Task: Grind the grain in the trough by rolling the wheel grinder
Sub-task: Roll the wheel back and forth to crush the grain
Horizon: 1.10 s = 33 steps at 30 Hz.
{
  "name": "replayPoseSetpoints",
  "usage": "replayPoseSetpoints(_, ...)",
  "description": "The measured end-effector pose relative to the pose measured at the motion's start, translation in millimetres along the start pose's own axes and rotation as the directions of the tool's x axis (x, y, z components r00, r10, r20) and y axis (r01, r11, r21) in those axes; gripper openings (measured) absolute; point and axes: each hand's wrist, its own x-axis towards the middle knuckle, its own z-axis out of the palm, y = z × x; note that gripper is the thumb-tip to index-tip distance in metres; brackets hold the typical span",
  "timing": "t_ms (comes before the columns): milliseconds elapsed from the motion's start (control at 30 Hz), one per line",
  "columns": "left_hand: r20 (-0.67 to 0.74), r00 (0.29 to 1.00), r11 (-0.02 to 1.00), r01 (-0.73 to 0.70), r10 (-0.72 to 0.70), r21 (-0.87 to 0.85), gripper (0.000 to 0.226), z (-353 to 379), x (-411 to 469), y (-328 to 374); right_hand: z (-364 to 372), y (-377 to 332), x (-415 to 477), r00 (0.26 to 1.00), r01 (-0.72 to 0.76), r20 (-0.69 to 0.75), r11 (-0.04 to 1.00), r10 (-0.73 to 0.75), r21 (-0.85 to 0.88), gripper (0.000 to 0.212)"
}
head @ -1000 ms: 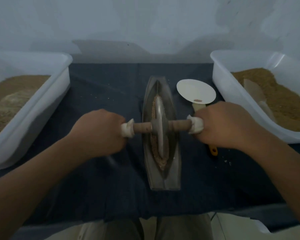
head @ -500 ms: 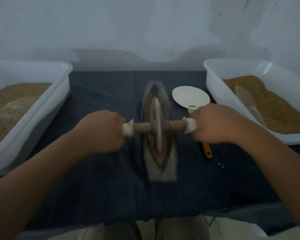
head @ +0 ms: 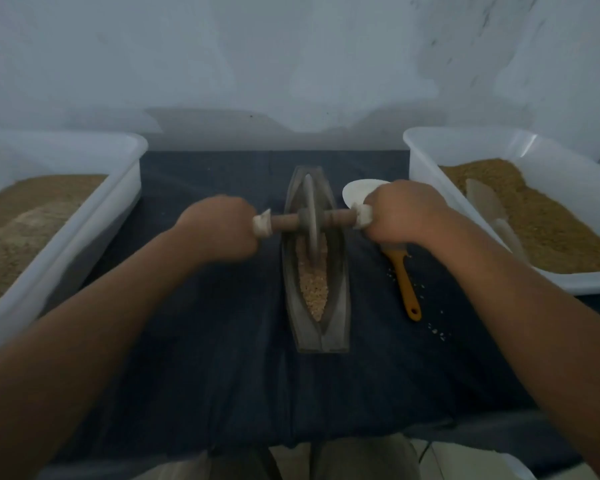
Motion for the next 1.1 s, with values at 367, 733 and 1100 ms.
replayPoseSetpoints(367,-0.118,0.991,0.995,0.068,-0.060,0.068,0.028,-5.3,14.6,0.8,9.6,-1.7,10.2,0.997,-0.030,-0.075,1.000,0.030,-0.007,0.031)
replayPoseSetpoints(733,0.200,0.975,0.996,-0.092,0.094,-0.022,0.023,-5.3,-56.5,-1.9,24.3,8.4,-63.9,0.993,0.113,-0.055,0.990,-0.109,0.083,0.043)
replayPoseSetpoints(1100,-0.070,0.997,0.990,-0.014,0.024,0.142,0.025,-33.6,43.0,11.8,21.1,-1.1,15.1,0.985,-0.045,-0.161,0.990,0.066,0.134,0.034)
